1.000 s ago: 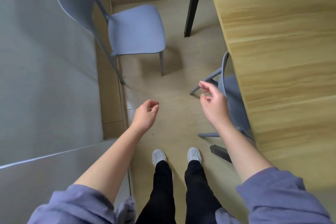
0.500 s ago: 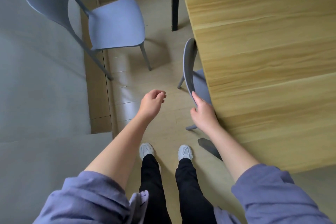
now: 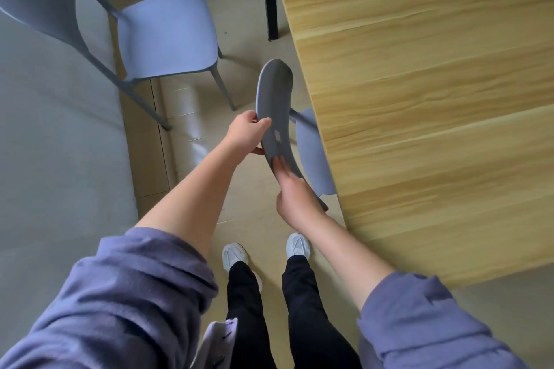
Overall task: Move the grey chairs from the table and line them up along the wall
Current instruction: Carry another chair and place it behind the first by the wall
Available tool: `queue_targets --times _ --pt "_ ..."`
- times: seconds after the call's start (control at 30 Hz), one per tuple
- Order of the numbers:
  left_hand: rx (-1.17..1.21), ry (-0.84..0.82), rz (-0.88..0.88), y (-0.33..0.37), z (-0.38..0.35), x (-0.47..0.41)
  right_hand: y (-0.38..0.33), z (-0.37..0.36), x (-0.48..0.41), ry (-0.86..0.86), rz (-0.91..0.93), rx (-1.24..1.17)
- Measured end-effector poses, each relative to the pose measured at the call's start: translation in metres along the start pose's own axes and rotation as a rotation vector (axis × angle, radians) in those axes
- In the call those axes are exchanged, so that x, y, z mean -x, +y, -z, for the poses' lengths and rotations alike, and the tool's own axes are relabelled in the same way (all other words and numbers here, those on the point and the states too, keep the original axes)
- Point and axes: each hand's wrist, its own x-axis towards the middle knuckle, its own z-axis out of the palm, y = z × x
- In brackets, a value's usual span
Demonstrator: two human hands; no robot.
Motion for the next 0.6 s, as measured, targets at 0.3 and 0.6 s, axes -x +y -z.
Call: queue_targets --times 0.3,0.6 --pt "-0.066 0.014 0.15 -0.033 0.033 -0.016 -0.011 -0.038 -0.005 -0.117 -0.04 0.091" --pt "-0.077 0.11 0.095 -0.063 0.055 -0.017 -0.039 -0.059 -0.004 -0.184 -0.125 0.207"
